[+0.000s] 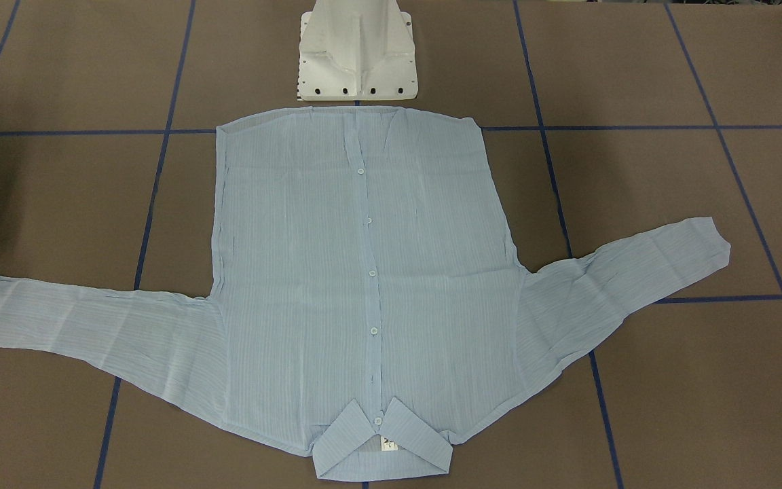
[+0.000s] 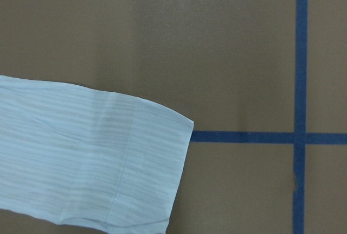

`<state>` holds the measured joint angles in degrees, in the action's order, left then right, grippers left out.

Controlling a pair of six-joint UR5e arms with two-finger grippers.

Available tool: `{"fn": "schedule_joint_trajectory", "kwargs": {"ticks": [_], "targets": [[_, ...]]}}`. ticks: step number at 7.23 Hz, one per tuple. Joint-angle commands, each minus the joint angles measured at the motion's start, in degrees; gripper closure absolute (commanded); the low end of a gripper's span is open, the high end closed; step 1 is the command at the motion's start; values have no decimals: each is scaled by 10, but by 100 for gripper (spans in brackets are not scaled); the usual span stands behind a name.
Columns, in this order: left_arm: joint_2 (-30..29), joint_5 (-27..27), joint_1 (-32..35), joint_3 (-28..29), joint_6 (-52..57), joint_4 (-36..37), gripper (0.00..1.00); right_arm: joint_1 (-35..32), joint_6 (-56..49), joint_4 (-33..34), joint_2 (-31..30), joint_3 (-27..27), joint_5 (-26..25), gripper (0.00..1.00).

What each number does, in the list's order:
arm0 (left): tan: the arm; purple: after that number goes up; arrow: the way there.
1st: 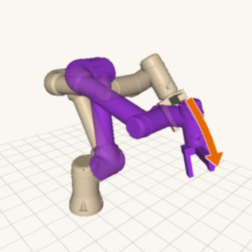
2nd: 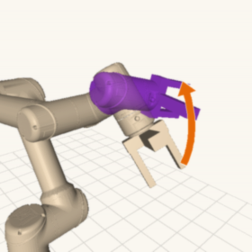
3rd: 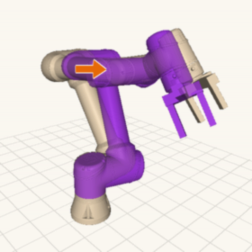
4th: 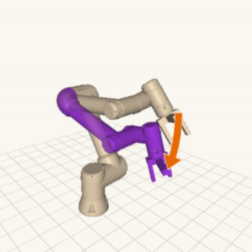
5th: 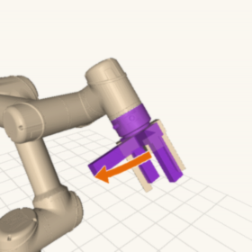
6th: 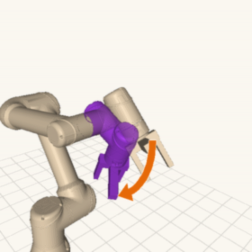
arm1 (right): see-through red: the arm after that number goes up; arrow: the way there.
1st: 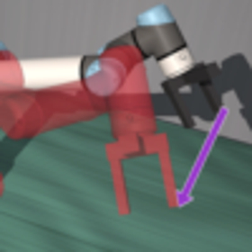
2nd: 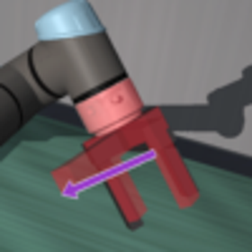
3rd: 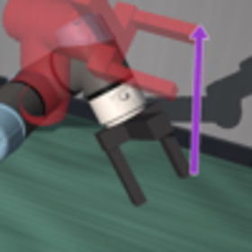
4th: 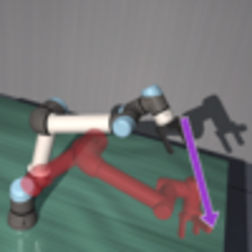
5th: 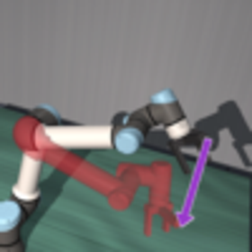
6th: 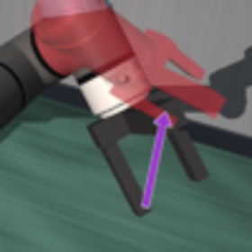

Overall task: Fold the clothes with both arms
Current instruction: 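Move the right gripper down to the cuff of the sleeve nearest it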

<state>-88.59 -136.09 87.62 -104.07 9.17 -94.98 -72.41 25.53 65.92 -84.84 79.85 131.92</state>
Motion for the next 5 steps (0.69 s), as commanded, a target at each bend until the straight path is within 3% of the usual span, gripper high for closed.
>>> {"fn": "schedule_joint_trajectory", "kwargs": {"ticks": [1,5], "targets": [[2,-1,0,-3,-15,0,0,37,70,-82,2,-32,-9,0],[2,-1,1,-3,-18,0,0,54,102,-84,4,-53,-34,2]]}}
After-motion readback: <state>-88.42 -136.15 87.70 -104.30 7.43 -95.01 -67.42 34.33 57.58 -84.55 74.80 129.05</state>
